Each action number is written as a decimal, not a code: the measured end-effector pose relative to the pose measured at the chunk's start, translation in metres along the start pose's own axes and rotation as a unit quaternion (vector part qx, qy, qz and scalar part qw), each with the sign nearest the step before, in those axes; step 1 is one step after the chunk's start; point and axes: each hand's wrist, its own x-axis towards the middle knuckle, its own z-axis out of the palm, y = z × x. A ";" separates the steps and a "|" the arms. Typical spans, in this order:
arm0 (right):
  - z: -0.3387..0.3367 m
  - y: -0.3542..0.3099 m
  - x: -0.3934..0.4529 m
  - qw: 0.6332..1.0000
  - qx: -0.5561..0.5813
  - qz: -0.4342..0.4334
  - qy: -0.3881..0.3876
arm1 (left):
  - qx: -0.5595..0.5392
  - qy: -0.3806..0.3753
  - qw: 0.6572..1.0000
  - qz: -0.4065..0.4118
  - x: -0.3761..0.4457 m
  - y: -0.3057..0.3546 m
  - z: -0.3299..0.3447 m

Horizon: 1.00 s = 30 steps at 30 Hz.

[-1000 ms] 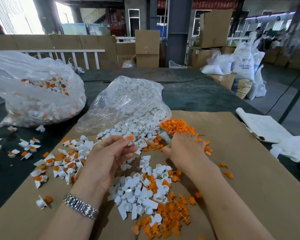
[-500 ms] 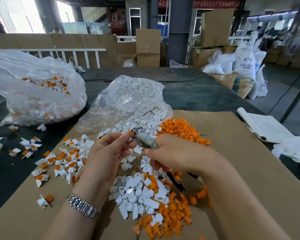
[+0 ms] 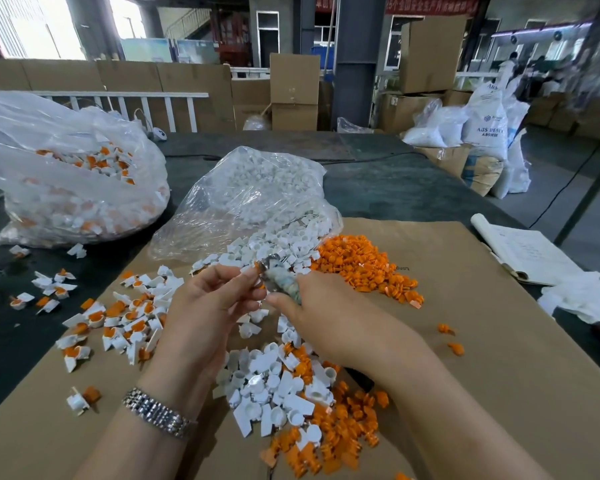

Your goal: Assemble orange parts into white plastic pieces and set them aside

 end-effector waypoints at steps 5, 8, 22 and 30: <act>0.004 -0.002 0.001 1.000 -0.013 -0.003 0.019 | 0.003 0.002 1.000 -0.012 0.002 -0.001 0.000; -0.002 -0.008 -0.002 1.000 -0.012 0.004 0.010 | 0.009 0.010 1.000 0.015 0.002 0.001 0.000; 0.009 0.044 0.007 0.956 -0.244 0.138 0.091 | 0.476 0.243 0.809 0.243 0.004 0.008 -0.025; 0.006 0.043 0.004 0.953 -0.248 0.124 0.121 | 0.484 0.184 0.806 0.288 0.002 0.002 -0.021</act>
